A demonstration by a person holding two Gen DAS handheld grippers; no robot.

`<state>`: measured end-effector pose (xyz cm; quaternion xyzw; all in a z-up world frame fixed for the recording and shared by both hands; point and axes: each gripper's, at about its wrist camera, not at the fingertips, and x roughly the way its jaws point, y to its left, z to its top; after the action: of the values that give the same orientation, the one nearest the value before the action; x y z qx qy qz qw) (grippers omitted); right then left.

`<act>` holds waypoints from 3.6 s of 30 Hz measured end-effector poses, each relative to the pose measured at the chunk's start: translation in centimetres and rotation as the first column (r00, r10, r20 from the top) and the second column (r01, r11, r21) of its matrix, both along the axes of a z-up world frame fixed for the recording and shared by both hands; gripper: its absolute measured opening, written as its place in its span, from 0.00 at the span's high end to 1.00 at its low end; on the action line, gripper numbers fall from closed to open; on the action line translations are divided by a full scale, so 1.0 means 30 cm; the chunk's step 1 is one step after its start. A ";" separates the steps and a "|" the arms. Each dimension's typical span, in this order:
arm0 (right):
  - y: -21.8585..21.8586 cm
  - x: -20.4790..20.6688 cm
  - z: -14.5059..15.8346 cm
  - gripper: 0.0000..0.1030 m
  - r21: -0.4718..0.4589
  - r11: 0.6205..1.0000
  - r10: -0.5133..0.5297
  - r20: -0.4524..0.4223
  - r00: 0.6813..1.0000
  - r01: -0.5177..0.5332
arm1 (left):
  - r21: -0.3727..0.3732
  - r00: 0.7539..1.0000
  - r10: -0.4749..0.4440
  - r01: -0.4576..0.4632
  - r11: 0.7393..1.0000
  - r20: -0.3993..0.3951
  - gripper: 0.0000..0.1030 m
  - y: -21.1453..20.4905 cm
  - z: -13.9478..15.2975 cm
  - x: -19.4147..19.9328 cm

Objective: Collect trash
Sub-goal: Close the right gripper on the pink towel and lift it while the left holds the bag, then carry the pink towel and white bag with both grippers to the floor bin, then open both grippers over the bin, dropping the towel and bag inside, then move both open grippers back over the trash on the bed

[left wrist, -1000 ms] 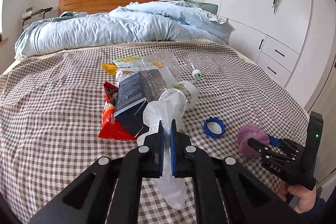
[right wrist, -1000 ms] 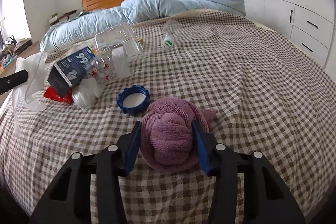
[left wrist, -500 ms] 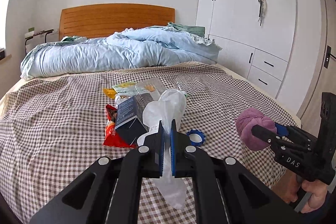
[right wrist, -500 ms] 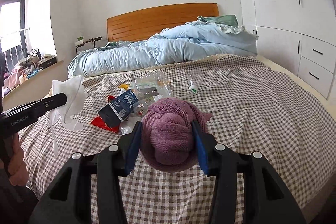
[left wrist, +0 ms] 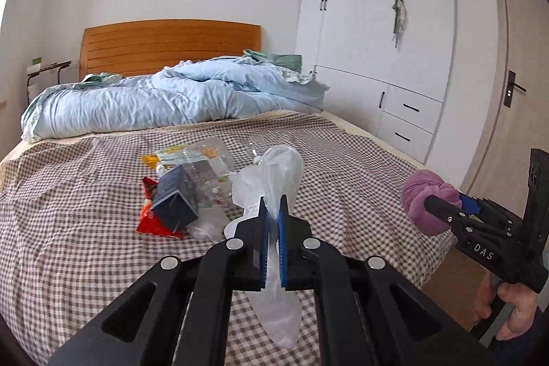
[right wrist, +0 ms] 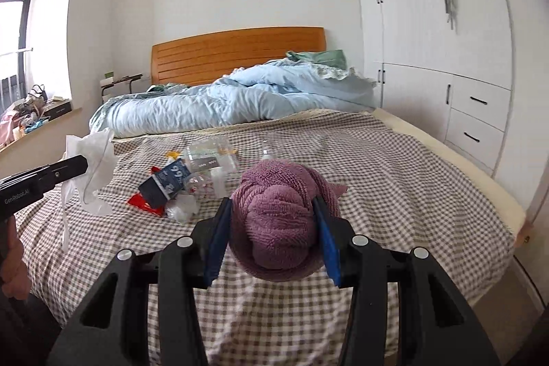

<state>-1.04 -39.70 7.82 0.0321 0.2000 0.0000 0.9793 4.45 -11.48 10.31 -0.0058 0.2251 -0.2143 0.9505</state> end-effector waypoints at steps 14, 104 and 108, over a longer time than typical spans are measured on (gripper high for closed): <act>-0.413 -0.334 -0.144 0.54 -0.095 0.941 -0.335 -0.135 0.932 0.325 | 0.016 0.944 -0.323 0.324 0.946 -0.071 0.98 -0.475 -0.115 -0.099; 0.016 0.052 -0.016 0.26 -0.092 0.993 -0.062 0.070 0.996 0.069 | 0.142 0.988 -0.015 -0.007 0.990 0.155 0.07 -0.079 0.028 0.053; 0.275 0.159 -0.001 0.26 -0.154 0.986 0.083 0.098 0.992 -0.067 | 0.114 0.983 0.122 -0.138 0.984 0.138 0.07 0.155 0.041 0.112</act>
<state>3.72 -31.44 7.79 -0.0494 0.1491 0.0233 0.9873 7.81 -6.84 11.55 0.0520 0.1746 -0.1375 0.9736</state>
